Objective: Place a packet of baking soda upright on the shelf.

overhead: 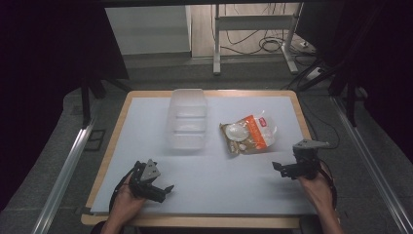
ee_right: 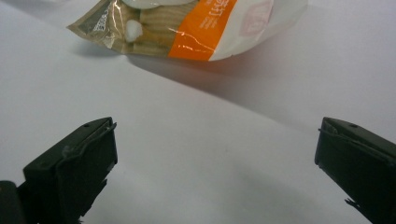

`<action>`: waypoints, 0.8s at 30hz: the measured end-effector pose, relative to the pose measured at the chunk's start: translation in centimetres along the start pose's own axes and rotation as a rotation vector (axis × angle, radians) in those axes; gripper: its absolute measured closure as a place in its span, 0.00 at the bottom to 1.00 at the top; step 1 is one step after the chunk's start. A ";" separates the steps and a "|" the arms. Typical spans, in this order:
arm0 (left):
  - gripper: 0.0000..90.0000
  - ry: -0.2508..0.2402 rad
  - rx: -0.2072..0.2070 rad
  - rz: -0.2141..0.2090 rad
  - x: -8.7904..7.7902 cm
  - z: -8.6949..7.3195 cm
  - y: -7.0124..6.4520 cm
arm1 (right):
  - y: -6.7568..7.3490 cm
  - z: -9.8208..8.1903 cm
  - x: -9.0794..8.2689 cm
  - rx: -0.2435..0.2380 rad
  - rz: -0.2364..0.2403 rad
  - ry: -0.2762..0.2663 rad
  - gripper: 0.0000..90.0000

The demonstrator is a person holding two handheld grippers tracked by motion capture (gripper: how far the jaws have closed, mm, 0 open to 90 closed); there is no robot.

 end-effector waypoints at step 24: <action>0.00 -0.007 -0.024 -0.018 -0.1 0.0 0.2 | -0.3 3.0 0.0 -0.011 0.017 -0.009 0.00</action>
Point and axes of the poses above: each handheld gripper's, and its own axes: x roughly forward along the jaws, z roughly out of its top, y roughly to its left, the point moved 2 cm from there along x, roughly forward along the jaws, and after that the axes turned 9 degrees about y, right-handed, at the moved point
